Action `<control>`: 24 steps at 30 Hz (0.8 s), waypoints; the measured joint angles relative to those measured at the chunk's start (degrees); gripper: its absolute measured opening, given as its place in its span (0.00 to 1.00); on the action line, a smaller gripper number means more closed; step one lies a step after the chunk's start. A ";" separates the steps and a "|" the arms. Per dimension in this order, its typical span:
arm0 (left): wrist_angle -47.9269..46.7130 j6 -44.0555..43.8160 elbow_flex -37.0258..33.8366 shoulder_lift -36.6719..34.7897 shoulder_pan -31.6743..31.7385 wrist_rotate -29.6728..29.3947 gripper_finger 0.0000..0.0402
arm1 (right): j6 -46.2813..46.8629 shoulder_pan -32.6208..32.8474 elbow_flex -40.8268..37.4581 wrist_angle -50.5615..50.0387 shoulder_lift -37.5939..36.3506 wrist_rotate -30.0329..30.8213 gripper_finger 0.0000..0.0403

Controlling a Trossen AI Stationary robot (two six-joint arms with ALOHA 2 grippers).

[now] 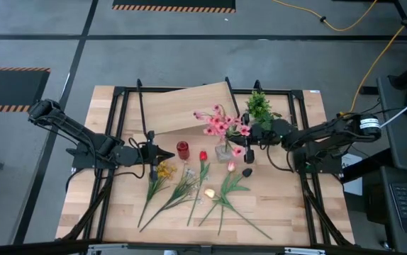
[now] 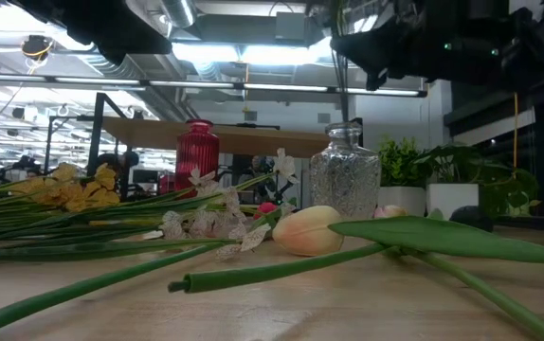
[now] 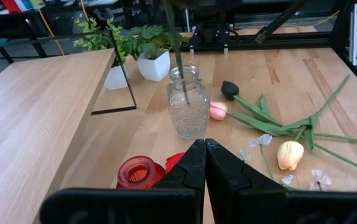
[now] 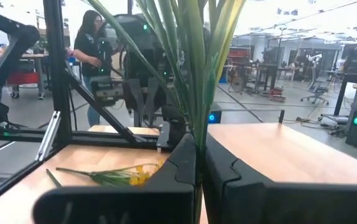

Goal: Pick and place flowers into a vace then onto a shelf
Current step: Put the pink flowers into the transparent vase

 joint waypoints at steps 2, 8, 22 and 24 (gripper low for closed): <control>0.01 0.00 -0.02 0.00 0.00 0.00 0.01 | -0.05 0.01 0.00 2.34 2.30 0.39 0.01; 0.00 0.00 0.00 0.00 0.00 0.00 0.01 | -0.07 -0.02 0.00 5.76 7.08 0.50 0.01; 0.00 0.00 -0.02 0.00 0.00 0.00 0.01 | 1.30 -0.08 0.00 0.99 7.67 0.43 0.11; 0.00 0.00 -0.02 0.00 0.00 0.00 0.01 | 1.22 -0.08 0.00 0.97 7.67 0.36 0.13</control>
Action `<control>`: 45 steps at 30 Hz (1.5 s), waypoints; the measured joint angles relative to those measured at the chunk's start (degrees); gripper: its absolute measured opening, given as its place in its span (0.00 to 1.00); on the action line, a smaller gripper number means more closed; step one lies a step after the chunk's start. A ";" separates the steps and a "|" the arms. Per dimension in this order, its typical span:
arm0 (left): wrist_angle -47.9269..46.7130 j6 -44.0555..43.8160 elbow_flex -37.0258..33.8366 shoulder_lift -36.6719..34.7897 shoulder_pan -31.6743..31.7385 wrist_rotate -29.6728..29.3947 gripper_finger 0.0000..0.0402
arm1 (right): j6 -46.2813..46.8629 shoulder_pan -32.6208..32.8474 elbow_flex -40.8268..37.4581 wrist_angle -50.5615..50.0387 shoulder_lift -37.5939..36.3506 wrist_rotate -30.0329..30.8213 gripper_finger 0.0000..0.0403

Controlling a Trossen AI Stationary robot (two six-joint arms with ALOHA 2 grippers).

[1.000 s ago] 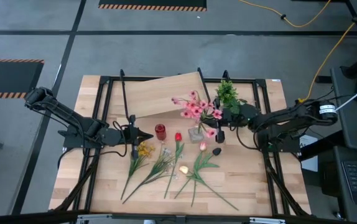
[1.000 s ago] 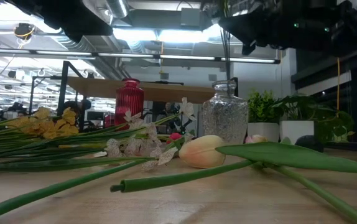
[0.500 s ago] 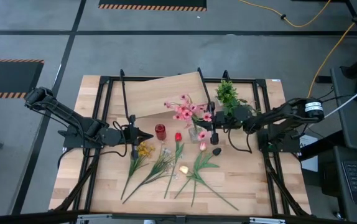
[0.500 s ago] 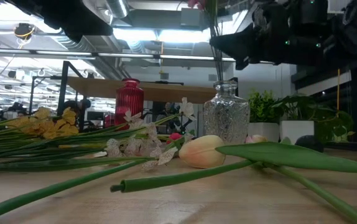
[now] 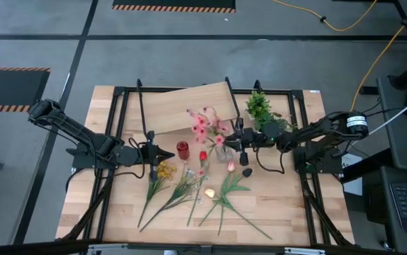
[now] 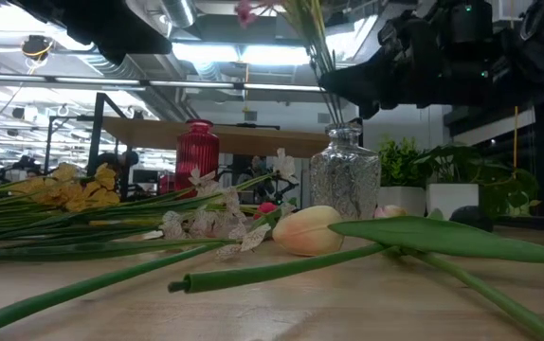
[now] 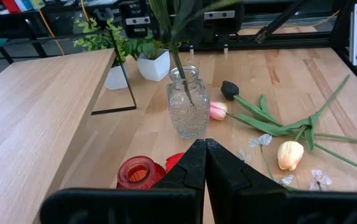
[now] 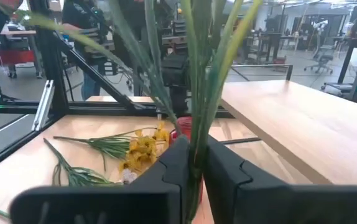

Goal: Pick and place flowers into a vace then onto a shelf
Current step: Put the pink flowers into the transparent vase, then put the yellow flowers into the transparent flower vase

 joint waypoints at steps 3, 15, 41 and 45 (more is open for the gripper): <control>0.00 0.00 0.00 0.00 0.00 0.00 0.01 | -1.55 0.02 0.00 -0.08 0.00 -0.11 0.16; -0.15 -0.02 0.02 0.00 0.00 0.02 0.01 | 0.05 0.00 1.77 -13.43 -6.26 -0.17 0.34; -0.66 -0.02 0.00 -0.02 0.00 6.53 0.01 | -0.17 2.88 3.21 -46.77 -27.21 1.42 0.17; -0.66 -0.02 0.00 -0.02 0.00 6.53 0.01 | -2.20 5.82 3.21 -45.68 -26.59 1.41 0.02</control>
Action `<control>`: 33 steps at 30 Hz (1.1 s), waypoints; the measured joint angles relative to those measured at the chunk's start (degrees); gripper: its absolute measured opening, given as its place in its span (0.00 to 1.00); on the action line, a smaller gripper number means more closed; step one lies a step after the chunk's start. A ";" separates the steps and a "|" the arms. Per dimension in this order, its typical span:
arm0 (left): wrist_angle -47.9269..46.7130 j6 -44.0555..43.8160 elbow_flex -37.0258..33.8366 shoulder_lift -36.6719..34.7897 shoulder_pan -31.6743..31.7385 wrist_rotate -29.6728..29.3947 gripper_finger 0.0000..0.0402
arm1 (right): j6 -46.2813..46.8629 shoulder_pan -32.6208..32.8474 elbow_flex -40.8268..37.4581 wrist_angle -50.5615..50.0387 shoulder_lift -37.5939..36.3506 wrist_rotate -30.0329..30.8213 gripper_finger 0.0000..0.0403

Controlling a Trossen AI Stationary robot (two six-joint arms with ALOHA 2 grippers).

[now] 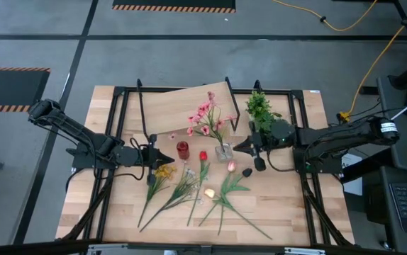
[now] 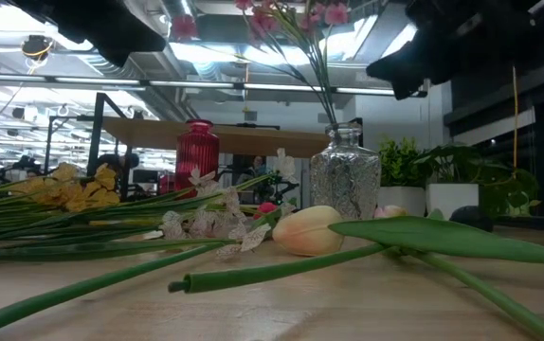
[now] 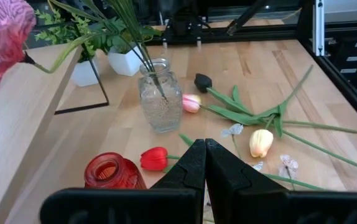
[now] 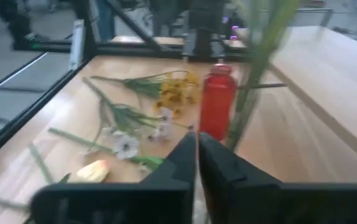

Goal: Pick and place flowers into a vace then onto a shelf
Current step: Put the yellow flowers into the transparent flower vase

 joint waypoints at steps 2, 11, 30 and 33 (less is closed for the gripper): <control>0.00 0.00 0.00 0.00 0.00 0.00 0.01 | -0.58 1.20 0.00 1.55 0.25 0.01 0.02; -1.01 0.02 0.00 0.01 0.01 0.00 0.01 | -0.34 4.68 0.00 3.74 0.77 0.26 0.02; 5.57 -2.18 0.03 1.48 -7.02 -3.35 0.01 | 3.79 17.38 2.74 9.31 6.68 10.16 0.00; 3.84 -5.38 1.35 3.55 -10.20 -8.48 0.01 | 3.89 20.18 3.94 9.38 6.70 10.14 0.00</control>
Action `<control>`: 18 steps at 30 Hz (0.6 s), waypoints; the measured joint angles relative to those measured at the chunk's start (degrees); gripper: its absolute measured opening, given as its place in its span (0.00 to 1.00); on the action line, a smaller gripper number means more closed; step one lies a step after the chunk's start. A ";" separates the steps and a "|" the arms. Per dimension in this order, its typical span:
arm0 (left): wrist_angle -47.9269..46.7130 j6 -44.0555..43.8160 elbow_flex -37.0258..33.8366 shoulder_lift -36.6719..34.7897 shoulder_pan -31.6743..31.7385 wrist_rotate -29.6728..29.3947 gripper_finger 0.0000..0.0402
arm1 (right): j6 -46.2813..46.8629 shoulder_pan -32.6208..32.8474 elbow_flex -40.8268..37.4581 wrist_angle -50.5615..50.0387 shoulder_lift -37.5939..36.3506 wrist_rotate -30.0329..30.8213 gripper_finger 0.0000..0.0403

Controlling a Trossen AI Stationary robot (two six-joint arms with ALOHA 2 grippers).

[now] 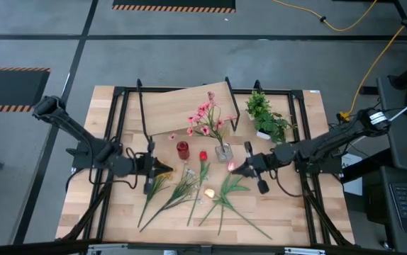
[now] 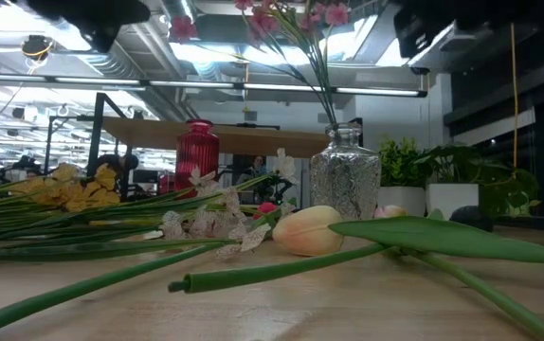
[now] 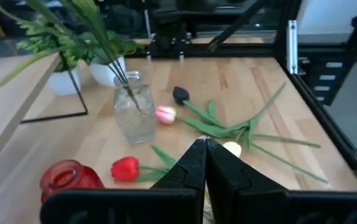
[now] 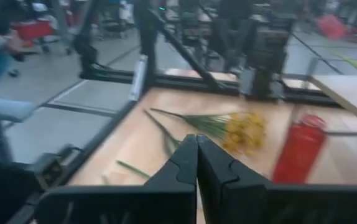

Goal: Pick and place flowers into a vace then onto a shelf
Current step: Put the yellow flowers into the transparent flower vase

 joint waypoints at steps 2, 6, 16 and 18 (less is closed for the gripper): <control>-2.78 -3.57 2.02 1.91 -1.95 -2.17 0.01 | 0.06 1.97 0.11 -0.01 0.23 0.22 0.00; -12.92 -11.48 8.29 8.28 -4.84 -3.85 0.01 | -0.12 5.77 0.15 -0.59 0.97 7.20 0.00; -50.46 -43.77 30.54 25.56 -7.19 0.38 0.01 | 3.41 9.51 0.15 -0.57 1.20 11.57 0.00; -57.47 -50.37 34.85 28.61 -7.10 3.52 0.01 | 4.28 10.30 0.15 -0.57 1.20 11.62 0.00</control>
